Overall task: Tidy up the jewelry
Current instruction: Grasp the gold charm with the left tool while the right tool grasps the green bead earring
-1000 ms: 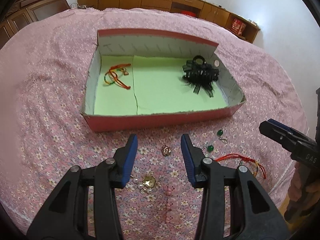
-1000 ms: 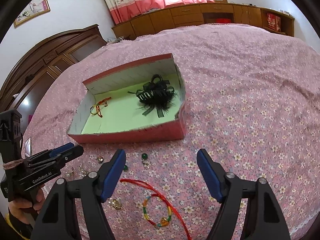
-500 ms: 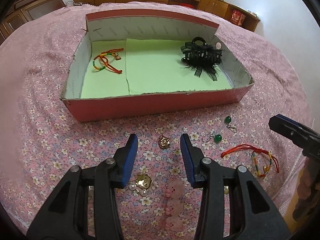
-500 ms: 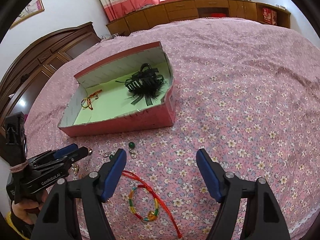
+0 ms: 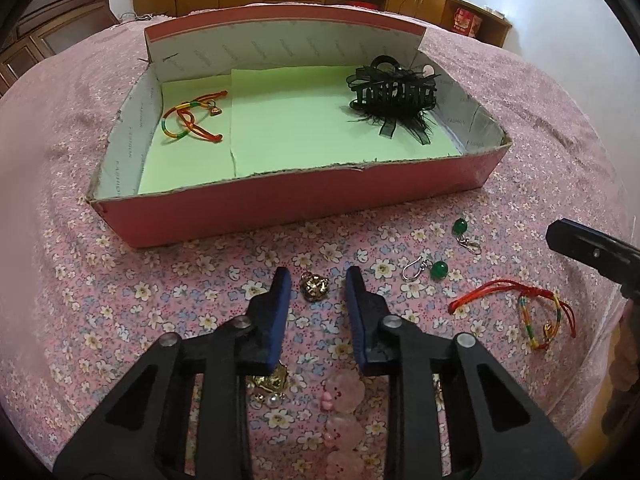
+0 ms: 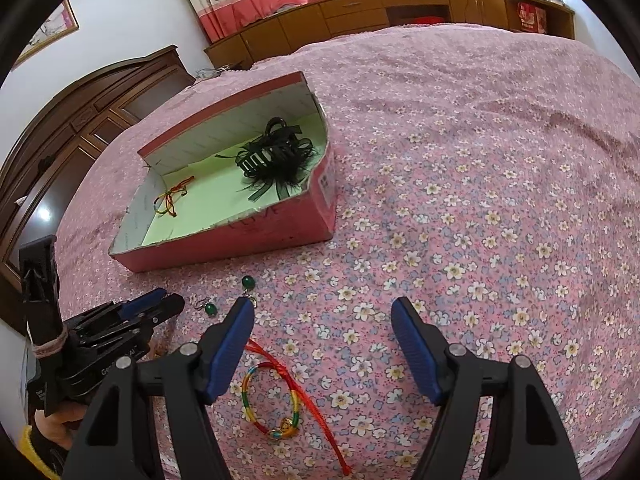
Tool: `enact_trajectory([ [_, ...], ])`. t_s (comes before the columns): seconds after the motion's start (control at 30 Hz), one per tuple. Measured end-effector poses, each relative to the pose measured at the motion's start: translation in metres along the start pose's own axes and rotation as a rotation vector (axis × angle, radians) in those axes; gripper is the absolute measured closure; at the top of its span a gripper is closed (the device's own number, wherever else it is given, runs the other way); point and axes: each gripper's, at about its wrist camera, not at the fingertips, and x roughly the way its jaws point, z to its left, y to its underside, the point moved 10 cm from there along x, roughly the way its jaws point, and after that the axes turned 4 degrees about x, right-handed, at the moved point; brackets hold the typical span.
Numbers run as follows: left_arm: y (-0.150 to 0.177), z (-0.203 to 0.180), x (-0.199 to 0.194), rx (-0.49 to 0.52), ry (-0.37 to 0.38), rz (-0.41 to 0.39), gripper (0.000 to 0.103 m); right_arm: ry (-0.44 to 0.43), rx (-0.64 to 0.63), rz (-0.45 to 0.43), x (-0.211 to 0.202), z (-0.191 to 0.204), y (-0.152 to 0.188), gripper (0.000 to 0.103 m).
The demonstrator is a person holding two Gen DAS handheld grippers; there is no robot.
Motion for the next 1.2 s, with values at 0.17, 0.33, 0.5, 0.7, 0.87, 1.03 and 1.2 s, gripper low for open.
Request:
enact_trajectory([
  [0.17,-0.001,-0.001,0.003,0.003,0.003,-0.002,0.097,-0.001,0.009,0.002,0.001,-0.002,0.0,0.029],
  [0.33,0.0,0.001,-0.001,-0.006,0.011,-0.01,0.098,0.002,0.005,0.002,0.001,-0.001,0.001,0.029],
  [0.5,-0.005,0.006,-0.017,-0.017,0.003,-0.04,0.098,-0.003,-0.007,0.008,0.004,0.002,0.002,0.032],
  [0.7,-0.01,0.016,-0.031,-0.042,-0.008,-0.071,0.098,-0.015,-0.041,0.028,0.012,0.02,0.004,0.038],
  [0.87,-0.008,0.03,-0.04,-0.078,-0.01,-0.09,0.097,-0.018,-0.093,0.047,0.022,0.039,0.006,0.046],
  [1.03,-0.007,0.043,-0.045,-0.108,-0.019,-0.1,0.097,-0.013,-0.13,0.066,0.036,0.052,0.007,0.054],
  [1.2,-0.002,0.054,-0.047,-0.141,-0.019,-0.105,0.097,0.004,-0.165,0.075,0.048,0.061,0.006,0.061],
])
